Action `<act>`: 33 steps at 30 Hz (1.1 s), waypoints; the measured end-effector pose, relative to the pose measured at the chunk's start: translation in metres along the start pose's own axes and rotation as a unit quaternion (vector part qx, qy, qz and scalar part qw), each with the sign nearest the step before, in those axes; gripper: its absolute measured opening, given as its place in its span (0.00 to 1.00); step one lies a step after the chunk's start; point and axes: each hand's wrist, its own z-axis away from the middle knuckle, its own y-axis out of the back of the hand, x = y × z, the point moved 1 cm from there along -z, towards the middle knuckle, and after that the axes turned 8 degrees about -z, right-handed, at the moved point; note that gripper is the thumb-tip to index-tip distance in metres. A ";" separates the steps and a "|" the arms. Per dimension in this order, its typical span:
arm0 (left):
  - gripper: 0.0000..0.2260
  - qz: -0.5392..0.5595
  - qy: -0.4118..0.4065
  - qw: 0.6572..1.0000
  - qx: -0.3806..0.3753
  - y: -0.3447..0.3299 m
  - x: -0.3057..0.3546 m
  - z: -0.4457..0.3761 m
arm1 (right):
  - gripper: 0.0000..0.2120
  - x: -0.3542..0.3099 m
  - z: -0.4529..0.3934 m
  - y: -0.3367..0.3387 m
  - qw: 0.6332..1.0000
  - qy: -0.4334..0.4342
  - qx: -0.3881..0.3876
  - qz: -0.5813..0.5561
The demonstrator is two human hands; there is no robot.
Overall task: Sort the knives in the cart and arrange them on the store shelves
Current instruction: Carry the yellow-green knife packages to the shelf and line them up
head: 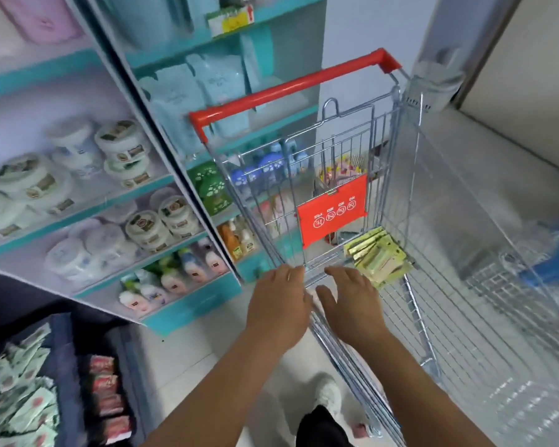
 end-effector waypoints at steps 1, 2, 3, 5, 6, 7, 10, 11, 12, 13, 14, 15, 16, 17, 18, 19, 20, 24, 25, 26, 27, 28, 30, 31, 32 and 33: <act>0.20 -0.011 -0.017 1.000 -0.010 -0.003 0.009 -0.012 | 0.21 0.011 -0.008 0.004 1.000 -0.015 0.003 -0.008; 0.21 -0.020 -0.033 0.999 -0.020 -0.007 0.017 -0.024 | 0.21 0.022 -0.015 0.008 0.999 -0.029 0.005 -0.016; 0.22 -0.028 -0.047 0.998 -0.026 -0.010 0.025 -0.037 | 0.21 0.032 -0.022 0.012 0.999 -0.041 0.008 -0.024; 0.22 -0.037 -0.067 0.996 -0.037 -0.018 0.041 -0.060 | 0.22 0.051 -0.036 0.020 0.997 -0.067 0.016 -0.031; 0.22 -0.036 -0.074 0.996 -0.043 -0.022 0.048 -0.072 | 0.22 0.060 -0.043 0.024 0.996 -0.080 0.020 -0.034; 0.23 -0.032 -0.078 0.995 -0.049 -0.027 0.055 -0.084 | 0.22 0.069 -0.050 0.028 0.995 -0.094 0.025 -0.037; 0.24 -0.021 -0.088 0.994 -0.068 -0.041 0.073 -0.117 | 0.22 0.092 -0.073 0.036 0.990 -0.127 0.040 -0.057; 0.24 -0.019 -0.091 0.993 -0.075 -0.046 0.078 -0.129 | 0.22 0.099 -0.080 0.038 0.988 -0.134 0.048 -0.064; 0.25 -0.018 -0.095 0.992 -0.082 -0.052 0.083 -0.140 | 0.23 0.106 -0.088 0.040 0.986 -0.142 0.056 -0.070; 0.25 -0.017 -0.098 0.991 -0.089 -0.058 0.087 -0.151 | 0.23 0.114 -0.095 0.041 0.984 -0.151 0.062 -0.075; 0.25 -0.016 -0.101 0.990 -0.096 -0.064 0.091 -0.162 | 0.23 0.120 -0.102 0.042 0.981 -0.162 0.066 -0.080; 0.26 -0.016 -0.106 0.989 -0.105 -0.071 0.094 -0.173 | 0.24 0.128 -0.110 0.042 0.978 -0.177 0.069 -0.087; 0.27 -0.017 -0.112 0.987 -0.115 -0.079 0.096 -0.185 | 0.25 0.135 -0.117 0.041 0.974 -0.191 0.073 -0.094; 0.27 -0.019 -0.118 0.985 -0.123 -0.087 0.099 -0.197 | 0.25 0.142 -0.125 0.039 0.971 -0.205 0.076 -0.101; 0.28 -0.020 -0.123 0.984 -0.131 -0.096 0.101 -0.209 | 0.26 0.149 -0.132 0.038 0.966 -0.219 0.079 -0.108; 0.28 -0.022 -0.125 0.982 -0.141 -0.105 0.102 -0.220 | 0.27 0.156 -0.140 0.035 0.962 -0.234 0.079 -0.117; 0.28 -0.024 -0.127 0.980 -0.151 -0.114 0.104 -0.230 | 0.28 0.164 -0.147 0.031 0.958 -0.247 0.078 -0.125; 0.29 -0.034 -0.128 0.973 -0.189 -0.154 0.104 -0.273 | 0.31 0.191 -0.177 0.009 0.936 -0.302 0.073 -0.162; 0.29 -0.035 -0.126 0.971 -0.200 -0.166 0.103 -0.282 | 0.32 0.198 -0.185 0.002 0.929 -0.319 0.068 -0.174; 0.29 -0.037 -0.124 0.969 -0.211 -0.178 0.102 -0.292 | 0.32 0.204 -0.192 -0.006 0.924 -0.330 0.062 -0.180; 0.29 -0.041 -0.122 0.967 -0.222 -0.191 0.101 -0.301 | 0.33 0.211 -0.199 -0.013 0.921 -0.340 0.056 -0.183; 0.28 -0.045 -0.121 0.964 -0.231 -0.203 0.100 -0.309 | 0.33 0.217 -0.205 -0.022 0.916 -0.351 0.050 -0.186; 0.27 -0.050 -0.124 0.960 -0.245 -0.226 0.099 -0.323 | 0.35 0.231 -0.217 -0.037 0.906 -0.374 0.034 -0.196; 0.27 -0.050 -0.127 0.958 -0.252 -0.236 0.098 -0.329 | 0.35 0.238 -0.221 -0.045 0.900 -0.385 0.023 -0.203; 0.27 -0.050 -0.131 0.956 -0.257 -0.246 0.098 -0.334 | 0.35 0.244 -0.226 -0.052 0.896 -0.393 0.015 -0.208; 0.27 -0.047 -0.136 0.954 -0.262 -0.256 0.098 -0.338 | 0.35 0.250 -0.230 -0.058 0.892 -0.400 0.009 -0.210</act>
